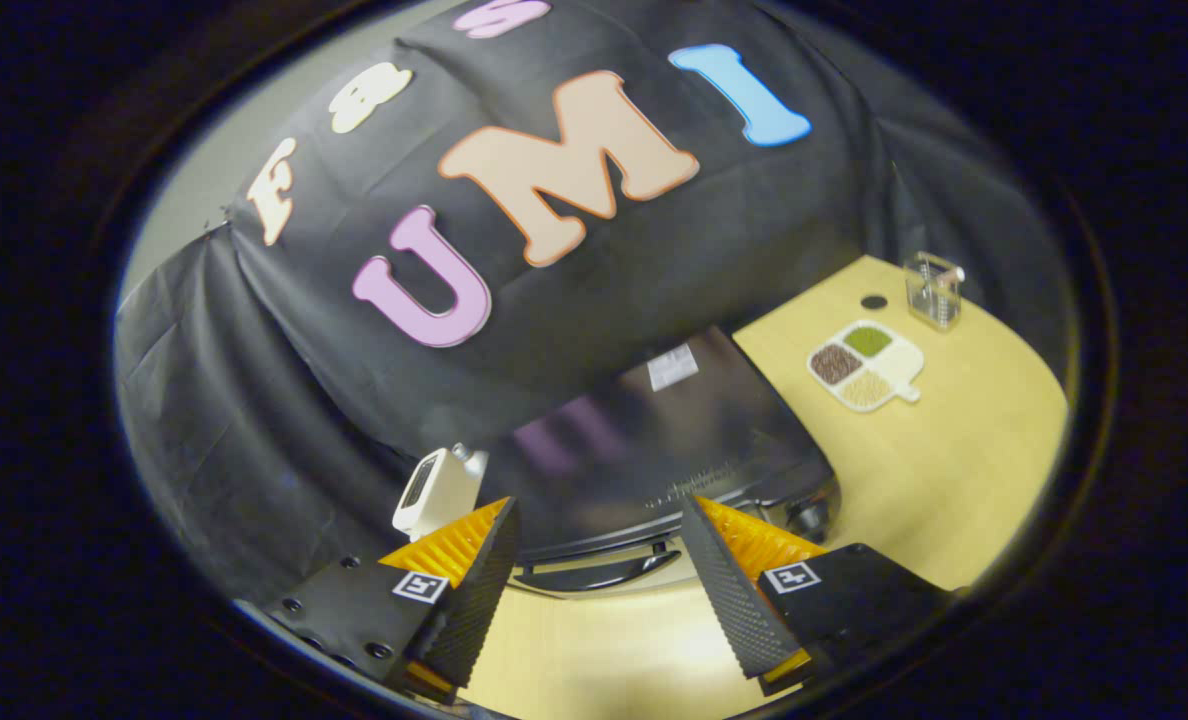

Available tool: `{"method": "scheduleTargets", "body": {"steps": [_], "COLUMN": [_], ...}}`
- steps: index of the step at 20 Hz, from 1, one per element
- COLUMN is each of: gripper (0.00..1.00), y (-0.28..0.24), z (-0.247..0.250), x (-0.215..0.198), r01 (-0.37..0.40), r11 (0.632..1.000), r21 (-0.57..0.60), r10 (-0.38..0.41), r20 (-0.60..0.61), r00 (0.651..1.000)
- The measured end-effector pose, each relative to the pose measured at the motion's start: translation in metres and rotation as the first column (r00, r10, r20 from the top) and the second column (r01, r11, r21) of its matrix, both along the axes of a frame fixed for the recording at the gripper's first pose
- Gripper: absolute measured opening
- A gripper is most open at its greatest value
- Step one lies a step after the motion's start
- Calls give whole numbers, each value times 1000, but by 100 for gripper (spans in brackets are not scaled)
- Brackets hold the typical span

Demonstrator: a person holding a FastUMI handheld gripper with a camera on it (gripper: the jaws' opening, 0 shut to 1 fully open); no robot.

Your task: Open the toaster oven, put the food inside, and close the toaster oven door.

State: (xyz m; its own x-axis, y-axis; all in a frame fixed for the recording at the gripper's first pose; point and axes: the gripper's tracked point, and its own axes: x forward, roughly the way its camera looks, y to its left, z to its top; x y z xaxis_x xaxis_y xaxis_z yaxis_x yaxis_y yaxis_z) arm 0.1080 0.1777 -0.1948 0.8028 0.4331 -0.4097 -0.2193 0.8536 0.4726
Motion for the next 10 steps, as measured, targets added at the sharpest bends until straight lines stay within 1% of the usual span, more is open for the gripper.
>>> {"method": "scheduleTargets", "body": {"steps": [3,5,7,8,10], "gripper": [98,98,98,98,98], "y": [-7,-12,-15,-16,-8], "z": [45,72,95,108,131], "x": [-8,-9,-15,-18,-25], "r01": [-23,-18,8,26,41], "r11": [996,988,975,971,975], "r21": [-85,-156,-221,-236,-217], "r10": [35,56,65,61,55], "r20": [141,243,319,353,420], "r00": [989,968,945,934,906]}}
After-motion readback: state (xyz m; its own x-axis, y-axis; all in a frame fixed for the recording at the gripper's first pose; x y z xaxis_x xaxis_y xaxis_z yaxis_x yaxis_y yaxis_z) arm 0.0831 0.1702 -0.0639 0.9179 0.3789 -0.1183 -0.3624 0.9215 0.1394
